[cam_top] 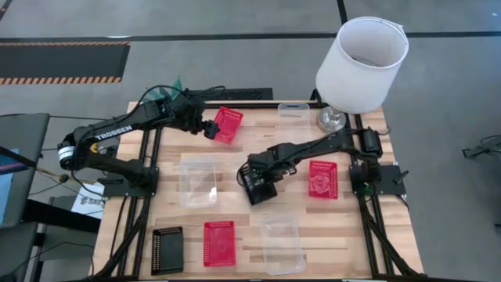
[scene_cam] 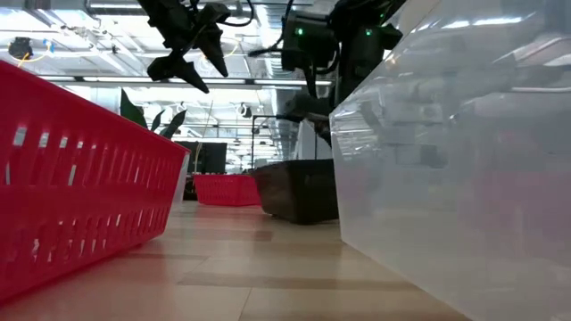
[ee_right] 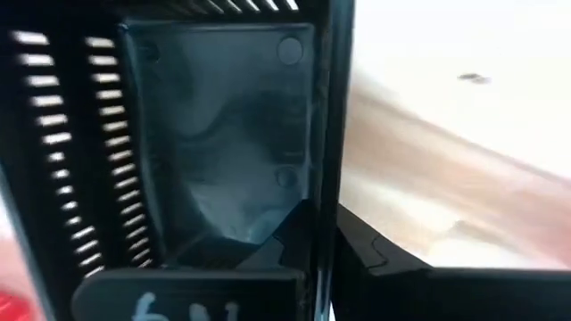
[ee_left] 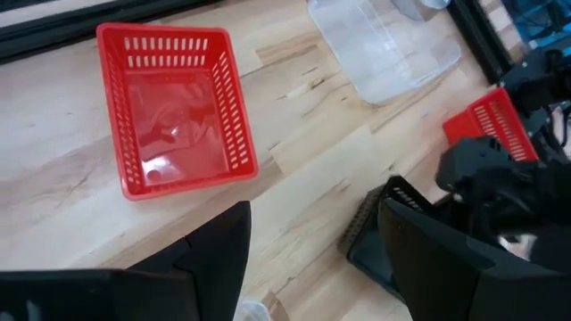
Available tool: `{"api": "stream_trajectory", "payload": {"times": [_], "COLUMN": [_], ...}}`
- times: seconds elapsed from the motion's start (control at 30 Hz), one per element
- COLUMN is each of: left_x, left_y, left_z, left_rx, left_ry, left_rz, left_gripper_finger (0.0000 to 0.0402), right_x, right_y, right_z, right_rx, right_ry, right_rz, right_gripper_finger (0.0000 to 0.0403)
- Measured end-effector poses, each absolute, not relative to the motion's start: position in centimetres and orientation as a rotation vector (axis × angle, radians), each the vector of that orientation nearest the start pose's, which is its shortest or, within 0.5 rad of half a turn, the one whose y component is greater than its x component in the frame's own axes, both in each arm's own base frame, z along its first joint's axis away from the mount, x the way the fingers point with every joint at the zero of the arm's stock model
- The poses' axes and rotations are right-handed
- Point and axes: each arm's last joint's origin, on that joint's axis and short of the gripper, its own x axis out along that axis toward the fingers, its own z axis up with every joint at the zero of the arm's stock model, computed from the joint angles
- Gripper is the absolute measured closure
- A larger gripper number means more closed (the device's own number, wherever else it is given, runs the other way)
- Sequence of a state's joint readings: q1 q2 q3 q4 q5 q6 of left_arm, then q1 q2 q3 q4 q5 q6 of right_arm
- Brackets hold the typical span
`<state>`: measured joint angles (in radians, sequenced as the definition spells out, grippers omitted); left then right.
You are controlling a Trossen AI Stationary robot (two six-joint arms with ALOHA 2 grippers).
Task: Stack baskets by color
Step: Adjust the stacked black bins, then stack the top left red bin on the right red bin
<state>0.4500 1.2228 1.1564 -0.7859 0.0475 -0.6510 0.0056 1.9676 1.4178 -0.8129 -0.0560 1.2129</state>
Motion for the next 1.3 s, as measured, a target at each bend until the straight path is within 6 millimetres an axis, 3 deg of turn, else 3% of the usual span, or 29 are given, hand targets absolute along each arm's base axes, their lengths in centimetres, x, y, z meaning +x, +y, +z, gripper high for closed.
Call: {"api": "stream_trajectory", "payload": {"times": [0.2, 0.4, 0.53, 0.7, 0.8, 0.9, 1.03, 1.1, 1.23, 1.3], "left_x": [21.8, 21.8, 21.8, 22.4, 22.9, 23.5, 24.4, 25.0, 25.7, 25.6], "left_y": [10.4, 10.4, 10.2, 8.7, 7.1, 5.2, 3.6, 3.1, 3.1, 4.1], "left_z": [32.2, 32.2, 32.2, 32.1, 31.9, 31.5, 31.0, 30.6, 29.8, 29.8], "left_rx": [-0.817, -0.822, -0.835, -0.851, -0.843, -0.828, -0.792, -0.784, -0.726, -0.696], "left_ry": [0.699, 0.696, 0.702, 0.739, 0.784, 0.825, 0.835, 0.839, 0.845, 0.813], "left_rz": [0.645, 0.648, 0.622, 0.538, 0.502, 0.484, 0.52, 0.532, 0.605, 0.68], "left_gripper_finger": [0.0168, 0.0168, 0.0168, 0.0168, 0.0168, 0.0168, 0.0168, 0.0168, 0.0168, 0.0168], "right_x": [39.3, 39.2, 38.5, 36.5, 34.1, 31.2, 29.1, 28.9, 28.4, 28.2], "right_y": [1.1, -0.4, -1.2, -1.9, -2.0, -1.6, -0.7, -0.2, 0.4, 0.9], "right_z": [17.8, 17.8, 19.2, 23.1, 26.0, 27.3, 27.2, 26.0, 23.0, 22.5], "right_rx": [1.079, 1.041, 0.977, 0.916, 0.875, 0.861, 0.78, 0.744, 0.742, 0.756], "right_ry": [1.124, 1.113, 1.098, 1.046, 1.026, 1.142, 1.276, 1.31, 1.37, 1.366], "right_rz": [-0.708, -0.737, -0.723, -0.724, -0.787, -0.892, -1.022, -1.042, -1.086, -1.097], "right_gripper_finger": [0.0363, 0.0311, 0.0271, 0.0233, 0.0223, 0.0222, 0.0227, 0.0228, 0.023, 0.0229]}}
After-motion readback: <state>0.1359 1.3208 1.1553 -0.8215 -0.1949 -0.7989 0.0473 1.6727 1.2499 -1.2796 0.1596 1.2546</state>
